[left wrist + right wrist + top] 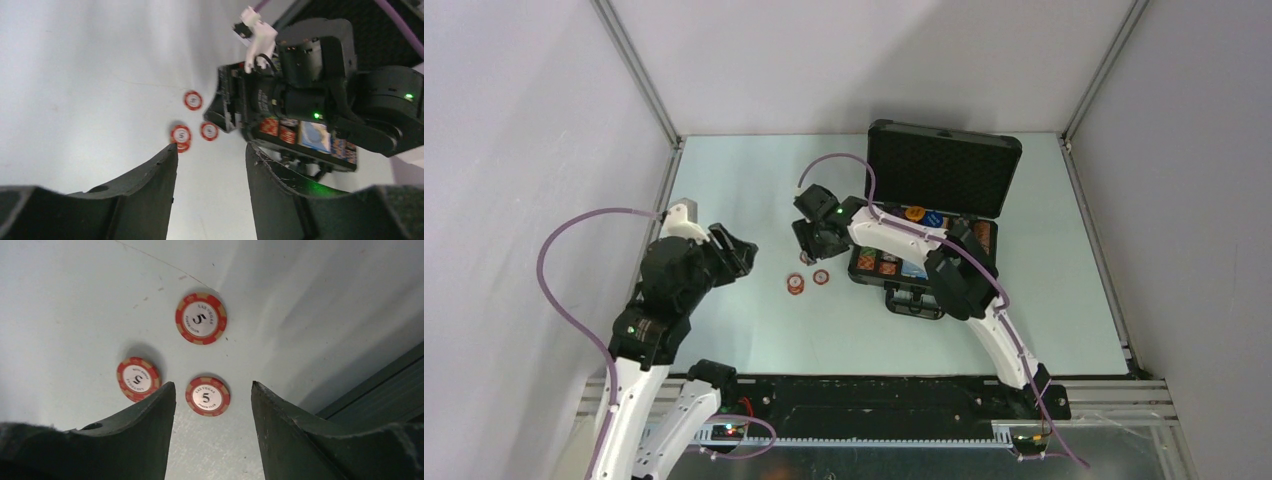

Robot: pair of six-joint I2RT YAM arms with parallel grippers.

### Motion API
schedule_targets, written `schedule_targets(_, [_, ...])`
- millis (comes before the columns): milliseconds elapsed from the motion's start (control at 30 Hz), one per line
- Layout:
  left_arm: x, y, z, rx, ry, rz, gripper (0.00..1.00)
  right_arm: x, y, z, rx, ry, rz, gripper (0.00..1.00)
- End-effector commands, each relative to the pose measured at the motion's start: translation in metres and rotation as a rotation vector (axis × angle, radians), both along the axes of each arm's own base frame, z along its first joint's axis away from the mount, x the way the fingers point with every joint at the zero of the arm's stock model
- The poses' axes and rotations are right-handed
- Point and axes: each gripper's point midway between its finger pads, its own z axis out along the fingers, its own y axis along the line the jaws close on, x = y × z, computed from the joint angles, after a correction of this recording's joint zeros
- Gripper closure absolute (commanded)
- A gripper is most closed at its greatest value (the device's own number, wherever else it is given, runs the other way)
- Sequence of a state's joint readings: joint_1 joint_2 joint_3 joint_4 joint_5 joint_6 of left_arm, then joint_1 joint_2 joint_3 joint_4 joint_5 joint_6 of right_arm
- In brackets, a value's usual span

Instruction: Pack up texas hold em set

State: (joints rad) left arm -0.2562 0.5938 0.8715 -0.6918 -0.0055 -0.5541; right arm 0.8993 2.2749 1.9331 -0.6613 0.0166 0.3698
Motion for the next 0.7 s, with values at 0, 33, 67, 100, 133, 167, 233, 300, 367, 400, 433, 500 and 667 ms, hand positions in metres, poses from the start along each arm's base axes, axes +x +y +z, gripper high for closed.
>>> schedule_targets(0, [-0.007, 0.035, -0.007, 0.208, 0.028, 0.076, 0.42, 0.0, -0.005, 0.001, -0.059, -0.001, -0.039, 0.39])
schedule_targets(33, [-0.007, 0.039, -0.008, 0.235, 0.024, 0.084, 0.42, -0.001, -0.004, -0.003, -0.07, -0.002, -0.037, 0.39])
schedule_targets(67, [-0.007, 0.042, -0.01, 0.25, 0.027, 0.091, 0.42, -0.002, -0.005, -0.002, -0.077, -0.002, -0.039, 0.39])
schedule_targets(100, [-0.007, 0.047, -0.01, 0.274, 0.022, 0.109, 0.41, -0.002, -0.005, -0.005, -0.089, -0.002, -0.04, 0.39])
schedule_targets(133, [-0.007, 0.05, -0.012, 0.287, 0.024, 0.116, 0.41, -0.002, -0.006, -0.004, -0.095, 0.0, -0.042, 0.4])
schedule_targets(167, [-0.007, 0.055, -0.011, 0.311, 0.018, 0.134, 0.41, -0.002, -0.007, -0.006, -0.102, -0.001, -0.043, 0.4])
schedule_targets(233, [-0.008, 0.061, -0.012, 0.326, 0.012, 0.164, 0.41, -0.004, -0.007, -0.005, -0.109, 0.0, -0.039, 0.41])
schedule_targets(300, [-0.01, 0.063, -0.015, 0.327, 0.014, 0.174, 0.4, -0.006, -0.008, -0.005, -0.121, 0.001, -0.032, 0.41])
schedule_targets(367, [-0.011, 0.068, -0.016, 0.332, 0.01, 0.198, 0.39, -0.008, -0.01, -0.007, -0.139, 0.003, -0.027, 0.42])
schedule_targets(400, [-0.011, 0.071, -0.015, 0.334, 0.008, 0.219, 0.38, -0.011, -0.01, -0.009, -0.147, 0.004, -0.023, 0.42])
schedule_targets(433, [-0.011, 0.072, -0.017, 0.335, 0.011, 0.227, 0.38, -0.012, -0.011, -0.01, -0.154, 0.008, -0.019, 0.42])
schedule_targets(500, [-0.01, 0.073, -0.019, 0.338, 0.018, 0.236, 0.37, -0.016, -0.011, -0.014, -0.165, 0.014, -0.012, 0.43])
schedule_targets(667, [-0.008, 0.072, -0.023, 0.339, 0.028, 0.229, 0.35, -0.023, -0.007, -0.018, -0.18, 0.007, 0.001, 0.43])
